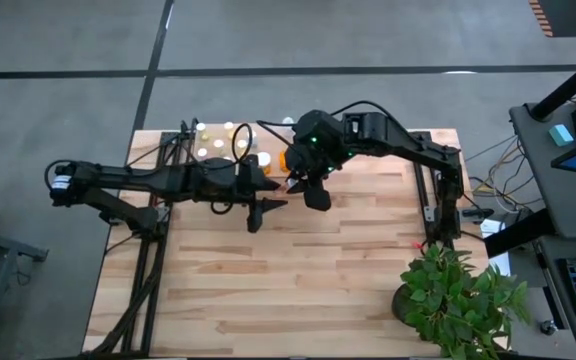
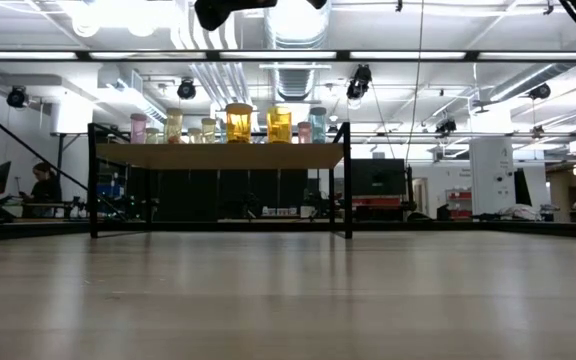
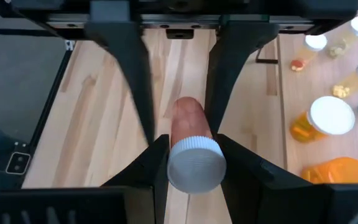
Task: Pick and place medicine bottles onto shelf by color
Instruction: Put the red pill bottle on the shelf
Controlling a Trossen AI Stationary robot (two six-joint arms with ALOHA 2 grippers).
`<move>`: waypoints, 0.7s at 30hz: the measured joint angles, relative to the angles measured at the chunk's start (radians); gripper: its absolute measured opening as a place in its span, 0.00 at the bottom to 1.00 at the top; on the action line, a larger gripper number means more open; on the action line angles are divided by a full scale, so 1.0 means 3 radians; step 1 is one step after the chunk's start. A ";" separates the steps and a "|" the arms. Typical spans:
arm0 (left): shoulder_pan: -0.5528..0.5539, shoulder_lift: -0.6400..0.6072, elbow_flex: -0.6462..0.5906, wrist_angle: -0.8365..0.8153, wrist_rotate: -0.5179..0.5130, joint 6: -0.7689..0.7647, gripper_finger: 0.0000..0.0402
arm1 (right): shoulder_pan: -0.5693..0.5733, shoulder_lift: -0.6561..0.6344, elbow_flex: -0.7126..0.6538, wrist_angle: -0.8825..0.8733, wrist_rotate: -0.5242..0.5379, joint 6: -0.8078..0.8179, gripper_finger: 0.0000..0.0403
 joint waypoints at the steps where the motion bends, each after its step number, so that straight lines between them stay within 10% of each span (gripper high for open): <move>1: 0.0000 0.0000 0.0000 -0.0003 -0.0001 0.0000 0.38 | 0.0000 0.0000 0.0000 -0.0001 -0.0012 0.0005 0.26; 7: 0.0003 0.0000 -0.0003 -0.0004 -0.0019 -0.0003 0.18 | 0.0004 0.0000 0.0000 -0.0001 -0.0019 0.0026 0.26; 21: -0.0001 0.0019 -0.0004 0.0129 -0.0287 0.0192 0.20 | 0.0009 -0.0027 -0.0001 0.0308 0.0030 0.0249 0.30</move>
